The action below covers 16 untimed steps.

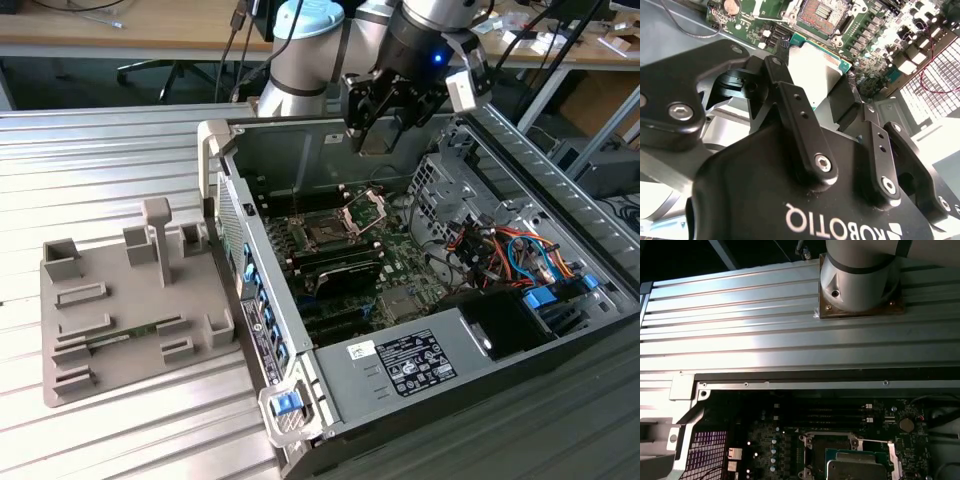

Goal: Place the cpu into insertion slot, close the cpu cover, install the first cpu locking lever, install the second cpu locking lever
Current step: 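Place the cpu into insertion slot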

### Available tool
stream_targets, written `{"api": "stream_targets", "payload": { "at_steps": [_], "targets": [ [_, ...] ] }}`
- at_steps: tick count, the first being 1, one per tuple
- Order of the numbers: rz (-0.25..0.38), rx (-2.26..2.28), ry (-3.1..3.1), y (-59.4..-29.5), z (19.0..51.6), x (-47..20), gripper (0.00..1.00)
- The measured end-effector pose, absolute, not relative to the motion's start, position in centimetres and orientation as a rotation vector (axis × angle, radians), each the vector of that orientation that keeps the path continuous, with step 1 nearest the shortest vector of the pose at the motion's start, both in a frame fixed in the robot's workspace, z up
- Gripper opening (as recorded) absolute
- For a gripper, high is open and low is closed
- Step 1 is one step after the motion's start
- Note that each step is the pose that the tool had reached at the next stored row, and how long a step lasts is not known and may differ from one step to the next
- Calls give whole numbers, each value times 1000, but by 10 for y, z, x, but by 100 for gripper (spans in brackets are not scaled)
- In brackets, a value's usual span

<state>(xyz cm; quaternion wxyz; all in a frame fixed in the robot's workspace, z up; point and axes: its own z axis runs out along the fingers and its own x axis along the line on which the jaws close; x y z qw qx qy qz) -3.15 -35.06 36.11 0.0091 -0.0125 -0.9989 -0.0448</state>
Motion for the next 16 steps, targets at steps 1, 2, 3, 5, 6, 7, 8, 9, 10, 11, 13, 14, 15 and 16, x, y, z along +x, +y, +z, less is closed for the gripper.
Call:
{"api": "stream_targets", "payload": {
  "at_steps": [1, 2, 3, 5, 6, 7, 8, 9, 10, 11, 13, 14, 15, 16],
  "targets": [
    [-140, -39, -3120, -351, 360, -32, 54],
    [-140, -39, -3120, -351, 360, -33, 54],
    [-140, -39, -3120, -351, 360, -33, 54],
    [-140, -39, -3120, -351, 359, -33, 54],
    [-140, -39, -3120, -351, 359, -33, 54],
    [-140, -39, -3120, -351, 359, -33, 54],
    [-140, -39, -3120, -351, 359, -33, 54],
    [-140, -39, -3120, -351, 359, -33, 54],
    [-140, -39, -3120, -351, 359, -33, 54],
    [-140, -39, -3120, -351, 358, -33, 54],
    [-140, -39, -3120, -351, 358, -33, 54],
    [-140, -39, -3120, -352, 357, -33, 54],
    [-140, -40, -3120, -352, 357, -33, 54],
    [-140, -39, -3120, -352, 356, -33, 54]
  ]
}}
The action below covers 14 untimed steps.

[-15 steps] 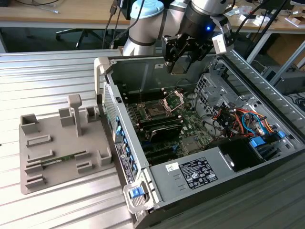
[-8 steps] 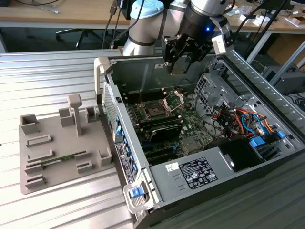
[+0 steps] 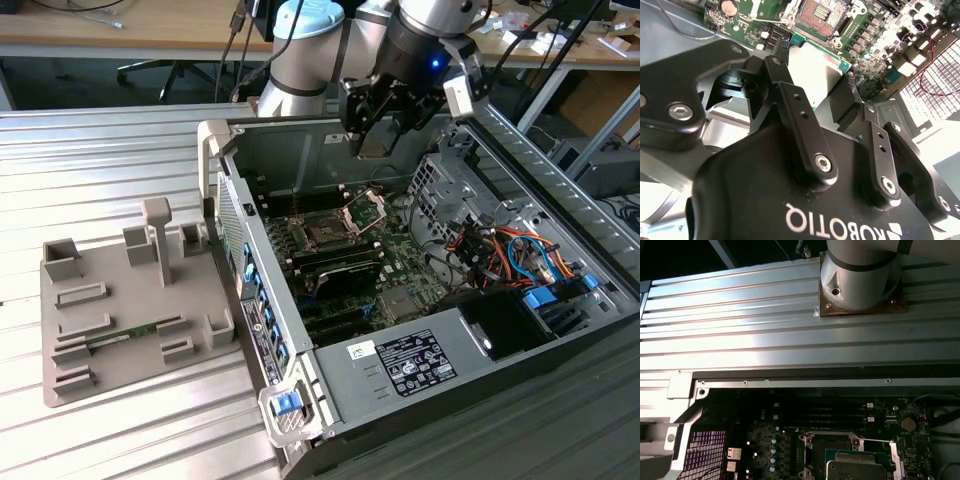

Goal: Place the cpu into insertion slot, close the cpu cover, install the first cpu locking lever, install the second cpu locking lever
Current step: 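Place the cpu into insertion slot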

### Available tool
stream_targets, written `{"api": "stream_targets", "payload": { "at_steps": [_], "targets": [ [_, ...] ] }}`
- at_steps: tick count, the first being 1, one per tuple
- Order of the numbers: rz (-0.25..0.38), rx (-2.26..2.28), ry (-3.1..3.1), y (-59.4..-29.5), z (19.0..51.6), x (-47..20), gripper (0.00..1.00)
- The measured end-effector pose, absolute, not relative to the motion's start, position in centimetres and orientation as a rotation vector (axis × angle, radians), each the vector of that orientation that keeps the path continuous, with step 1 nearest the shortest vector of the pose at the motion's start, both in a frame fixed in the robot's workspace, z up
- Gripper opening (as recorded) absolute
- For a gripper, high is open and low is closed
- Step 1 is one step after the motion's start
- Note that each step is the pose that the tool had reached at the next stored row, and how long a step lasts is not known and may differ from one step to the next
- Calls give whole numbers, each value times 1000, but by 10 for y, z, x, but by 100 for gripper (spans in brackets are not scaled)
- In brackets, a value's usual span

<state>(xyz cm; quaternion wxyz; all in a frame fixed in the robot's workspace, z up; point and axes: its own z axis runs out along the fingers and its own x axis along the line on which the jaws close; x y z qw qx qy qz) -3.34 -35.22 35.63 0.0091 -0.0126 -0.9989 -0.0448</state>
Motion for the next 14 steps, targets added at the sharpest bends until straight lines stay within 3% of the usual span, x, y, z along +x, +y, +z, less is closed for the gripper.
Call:
{"api": "stream_targets", "payload": {
  "at_steps": [8, 14],
  "targets": [
    [-136, -38, -3120, -353, 353, -35, 54],
    [-80, -21, -3122, -353, 350, -36, 54]
  ]
}}
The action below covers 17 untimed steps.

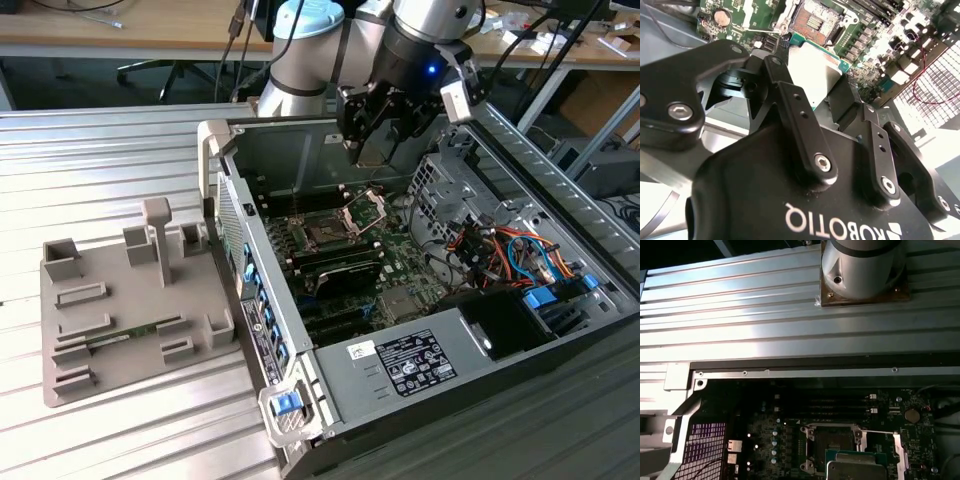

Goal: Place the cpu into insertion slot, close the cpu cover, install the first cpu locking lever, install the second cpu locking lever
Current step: 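Place the cpu into insertion slot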

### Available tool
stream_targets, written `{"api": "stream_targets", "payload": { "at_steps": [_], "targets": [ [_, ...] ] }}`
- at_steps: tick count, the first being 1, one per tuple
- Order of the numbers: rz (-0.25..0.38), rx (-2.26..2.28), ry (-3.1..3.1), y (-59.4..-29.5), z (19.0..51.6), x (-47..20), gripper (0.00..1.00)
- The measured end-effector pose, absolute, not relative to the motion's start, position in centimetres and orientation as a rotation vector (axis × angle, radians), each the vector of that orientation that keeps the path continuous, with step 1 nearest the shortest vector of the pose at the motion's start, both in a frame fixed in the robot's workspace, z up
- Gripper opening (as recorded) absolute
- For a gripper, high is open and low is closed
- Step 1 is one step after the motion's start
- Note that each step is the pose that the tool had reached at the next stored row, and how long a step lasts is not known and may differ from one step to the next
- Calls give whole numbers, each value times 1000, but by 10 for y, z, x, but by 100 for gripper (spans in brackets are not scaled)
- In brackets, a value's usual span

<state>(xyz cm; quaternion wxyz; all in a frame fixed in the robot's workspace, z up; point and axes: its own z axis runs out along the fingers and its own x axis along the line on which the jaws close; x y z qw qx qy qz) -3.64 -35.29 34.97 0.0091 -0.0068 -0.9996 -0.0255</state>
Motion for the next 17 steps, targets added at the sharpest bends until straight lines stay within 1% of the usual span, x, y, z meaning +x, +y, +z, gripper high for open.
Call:
{"api": "stream_targets", "payload": {
  "at_steps": [5, 17],
  "targets": [
    [-65, 56, -3121, -353, 348, -37, 54],
    [-64, 56, -3121, -353, 337, -39, 54]
  ]
}}
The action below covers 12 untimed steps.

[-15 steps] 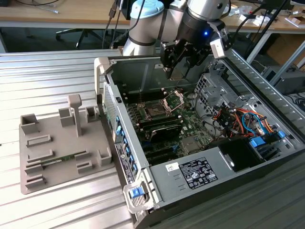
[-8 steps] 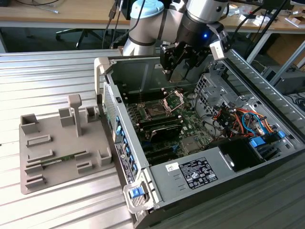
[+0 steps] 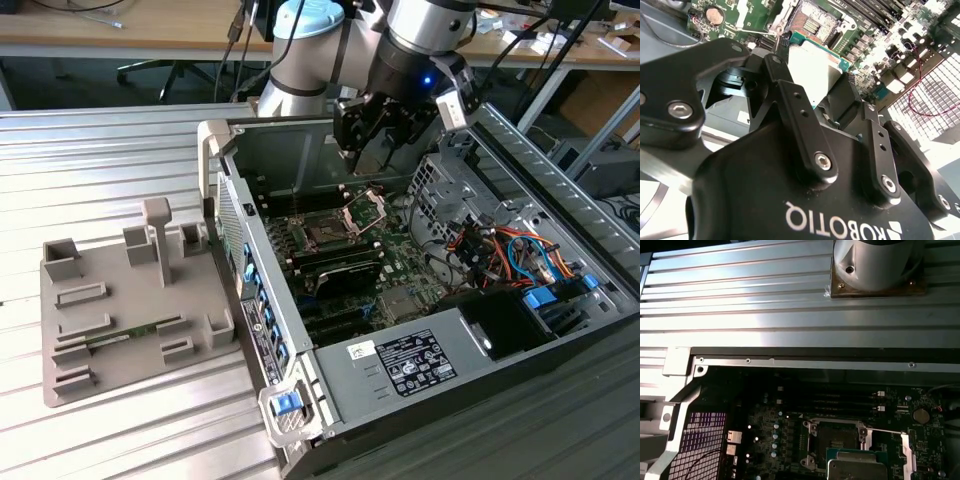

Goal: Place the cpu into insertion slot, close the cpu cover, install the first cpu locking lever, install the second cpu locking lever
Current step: 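Place the cpu into insertion slot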

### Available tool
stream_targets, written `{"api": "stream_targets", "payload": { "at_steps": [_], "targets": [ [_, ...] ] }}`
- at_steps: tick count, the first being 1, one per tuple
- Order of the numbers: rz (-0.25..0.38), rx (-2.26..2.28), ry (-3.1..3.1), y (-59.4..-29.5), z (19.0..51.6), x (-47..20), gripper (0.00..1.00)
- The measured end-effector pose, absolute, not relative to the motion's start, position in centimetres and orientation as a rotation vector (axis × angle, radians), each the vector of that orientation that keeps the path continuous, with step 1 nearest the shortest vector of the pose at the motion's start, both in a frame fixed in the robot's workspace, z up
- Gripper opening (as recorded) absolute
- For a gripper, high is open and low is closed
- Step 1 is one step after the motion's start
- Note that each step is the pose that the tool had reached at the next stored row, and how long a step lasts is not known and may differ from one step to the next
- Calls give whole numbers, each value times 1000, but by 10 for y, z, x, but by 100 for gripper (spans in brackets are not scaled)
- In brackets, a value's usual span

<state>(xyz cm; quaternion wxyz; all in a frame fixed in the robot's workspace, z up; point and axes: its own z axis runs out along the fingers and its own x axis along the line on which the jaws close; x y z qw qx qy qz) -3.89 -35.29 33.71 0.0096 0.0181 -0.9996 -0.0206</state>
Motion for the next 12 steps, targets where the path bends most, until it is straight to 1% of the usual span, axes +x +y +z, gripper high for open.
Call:
{"api": "stream_targets", "payload": {
  "at_steps": [12],
  "targets": [
    [-64, 57, -3121, -352, 333, -42, 54]
  ]
}}
